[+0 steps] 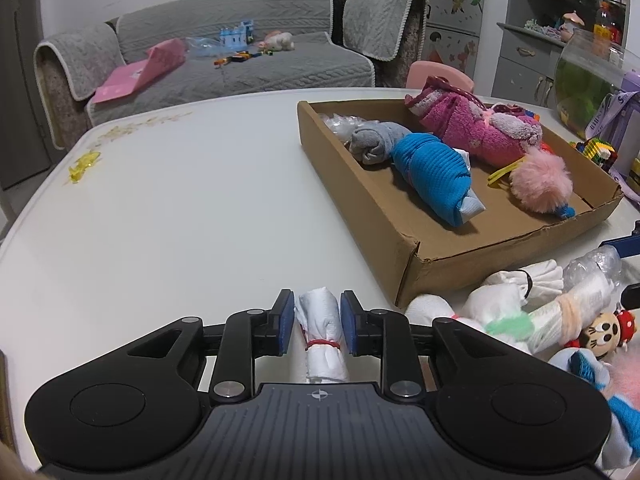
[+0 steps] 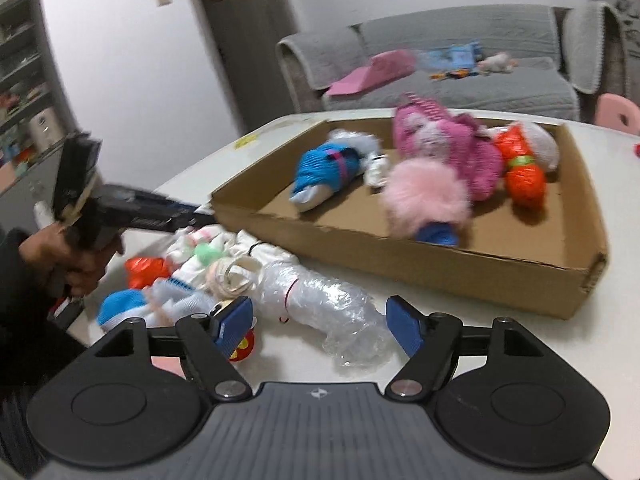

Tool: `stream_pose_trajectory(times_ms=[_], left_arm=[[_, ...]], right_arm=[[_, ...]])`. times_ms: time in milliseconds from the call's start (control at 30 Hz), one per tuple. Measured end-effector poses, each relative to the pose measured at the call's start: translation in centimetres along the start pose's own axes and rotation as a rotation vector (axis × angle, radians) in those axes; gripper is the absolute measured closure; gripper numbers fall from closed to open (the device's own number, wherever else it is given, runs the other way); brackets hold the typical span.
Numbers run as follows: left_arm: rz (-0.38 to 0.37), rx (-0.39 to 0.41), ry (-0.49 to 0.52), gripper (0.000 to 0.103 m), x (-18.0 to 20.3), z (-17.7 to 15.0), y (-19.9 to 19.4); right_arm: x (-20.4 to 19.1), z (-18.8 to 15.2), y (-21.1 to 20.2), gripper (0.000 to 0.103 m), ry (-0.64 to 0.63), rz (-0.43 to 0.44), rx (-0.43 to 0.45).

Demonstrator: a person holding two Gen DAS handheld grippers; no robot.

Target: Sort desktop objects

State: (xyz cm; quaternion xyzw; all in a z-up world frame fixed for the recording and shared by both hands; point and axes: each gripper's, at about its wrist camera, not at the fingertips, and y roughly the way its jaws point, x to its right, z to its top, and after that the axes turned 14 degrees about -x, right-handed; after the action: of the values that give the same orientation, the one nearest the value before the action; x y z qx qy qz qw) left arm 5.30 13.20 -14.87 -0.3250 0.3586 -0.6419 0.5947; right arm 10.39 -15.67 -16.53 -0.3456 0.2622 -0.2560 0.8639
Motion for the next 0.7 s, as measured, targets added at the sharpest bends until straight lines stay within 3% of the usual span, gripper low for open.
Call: stream_pose_trajectory(times_ms=[233,333,433,567,700], left_arm=[[0.000,0.001,0.000,0.069,0.0,0.0,0.0],[0.000,0.001,0.000,0.068,0.0,0.0,0.0],[0.003,0.000,0.002,0.068,0.0,0.0,0.0],[0.007,-0.005,0.008,0.071,0.2,0.1,0.0],[0.011,-0.008,0.030,0.078,0.7,0.0,-0.2]], right_arm=[[-1.5,1.1,1.1,0.027,-0.131,-0.118,-0.013],[-1.6,1.4,2.0,0.027,-0.157,-0.113,-0.049],[-1.3,1.3,2.6,0.036,-0.132,-0.090,-0.076],[-1.7,1.1,2.2,0.066,-0.128,-0.071,-0.080],[-1.2,0.9,1.4,0.066,-0.089,-0.073,-0.056]])
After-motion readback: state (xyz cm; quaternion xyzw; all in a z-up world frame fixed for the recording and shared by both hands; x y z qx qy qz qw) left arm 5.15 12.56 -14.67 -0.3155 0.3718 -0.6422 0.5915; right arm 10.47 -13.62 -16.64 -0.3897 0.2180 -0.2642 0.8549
